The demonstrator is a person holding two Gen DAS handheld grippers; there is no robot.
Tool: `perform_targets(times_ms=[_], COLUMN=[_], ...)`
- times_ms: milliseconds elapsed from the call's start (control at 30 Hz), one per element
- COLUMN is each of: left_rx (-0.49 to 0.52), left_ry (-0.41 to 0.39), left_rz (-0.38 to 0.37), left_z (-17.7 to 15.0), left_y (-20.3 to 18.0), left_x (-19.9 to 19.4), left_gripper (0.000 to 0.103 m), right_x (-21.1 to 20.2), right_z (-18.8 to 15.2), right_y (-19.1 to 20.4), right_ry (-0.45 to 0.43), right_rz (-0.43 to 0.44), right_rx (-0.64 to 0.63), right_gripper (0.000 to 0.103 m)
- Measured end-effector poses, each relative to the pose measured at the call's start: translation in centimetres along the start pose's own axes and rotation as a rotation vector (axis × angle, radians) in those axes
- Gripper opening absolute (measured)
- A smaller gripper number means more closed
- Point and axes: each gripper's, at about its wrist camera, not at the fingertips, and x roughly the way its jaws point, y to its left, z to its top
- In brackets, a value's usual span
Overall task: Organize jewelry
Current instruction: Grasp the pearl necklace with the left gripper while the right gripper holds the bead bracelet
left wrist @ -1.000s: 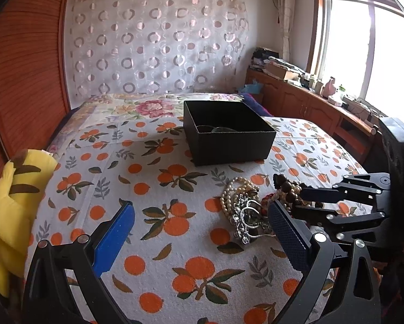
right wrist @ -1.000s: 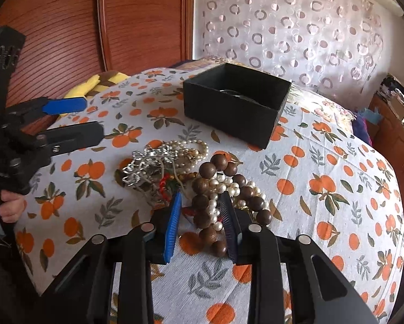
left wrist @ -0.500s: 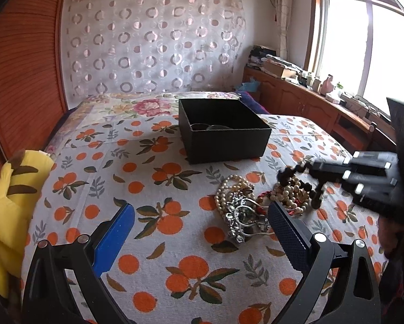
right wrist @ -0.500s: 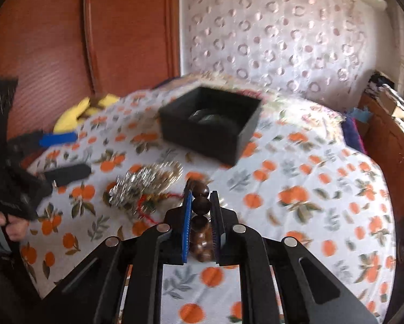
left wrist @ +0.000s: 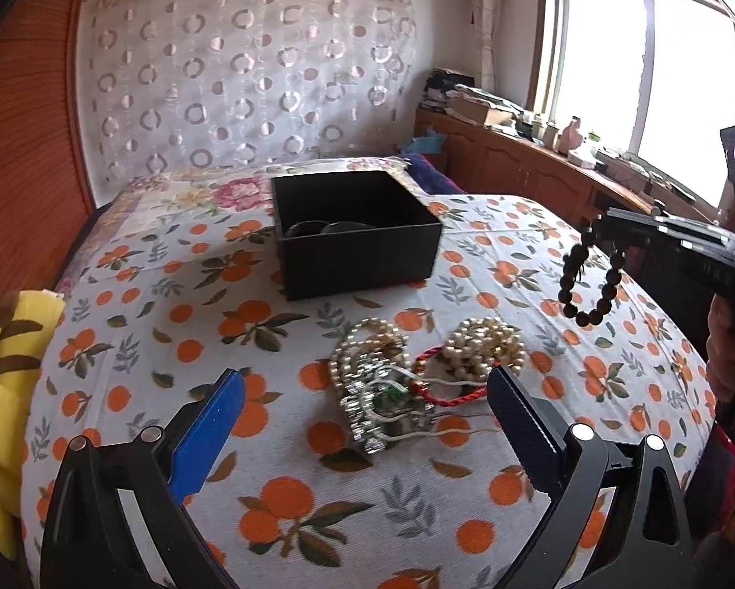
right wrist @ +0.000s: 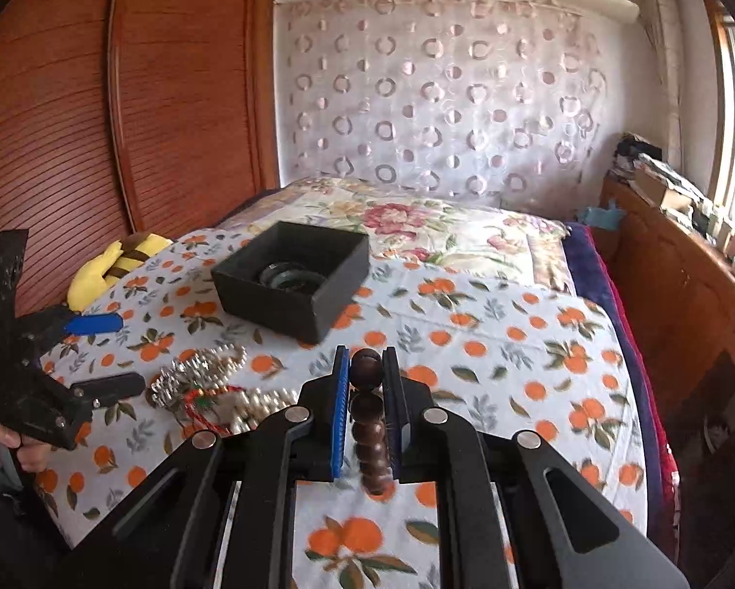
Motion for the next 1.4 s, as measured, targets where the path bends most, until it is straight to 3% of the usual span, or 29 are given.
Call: perform_targets(times_ms=[167,500,767,933,1033,1100,1233,1300,1400], left_rx=[0.047,0.102,0.138,0.164,0.164,0.159,0.141,0.129,0.107], left_ry=[0.025,0.133,0.192,0.212,0.211,0.205,0.159,0.136,0.083], left_rz=[-0.055,-0.133,-0.116,-0.098,-0.092,-0.107,-0.114,-0.113,-0.107], left_z=[0.8,2.0,2.3,2.1,2.2,2.3,2.9,3.4,4.5], left_y=[-2.0,-4.8,-6.1,-6.5,-6.3,-6.1,-5.8,-5.5,-5.0], left_x=[1.2,5.0,7.1,7.8,7.9,7.7,6.6,5.9,4.5], left_gripper=[0.095,0.056,0.051,0.038,0.030,0.014,0.013,0.000,0.000], right_x=[0.3,1.2,0.8,0.9,1.0,1.1,1.1,1.2,1.3], right_z=[-2.7,-5.7,-6.3,-7.3,-7.4,-7.4,-7.5,-7.5,-7.6], right_y=[-1.0,-1.6,-1.7,-1.0,-1.1,-1.2,-1.2,-1.2,-1.3], right_ry=[0.039,0.050,0.056,0.071,0.076,0.078,0.083,0.084,0.088], right_rz=[-0.001,0.057,0.059,0.039,0.039,0.047,0.049,0.050,0.051], right_rx=[0.038,0.121,0.126,0.099,0.099,0.103,0.106,0.106,0.108], right_gripper=[0.015,0.015,0.015,0.015,0.015,0.015,0.015,0.015,0.015])
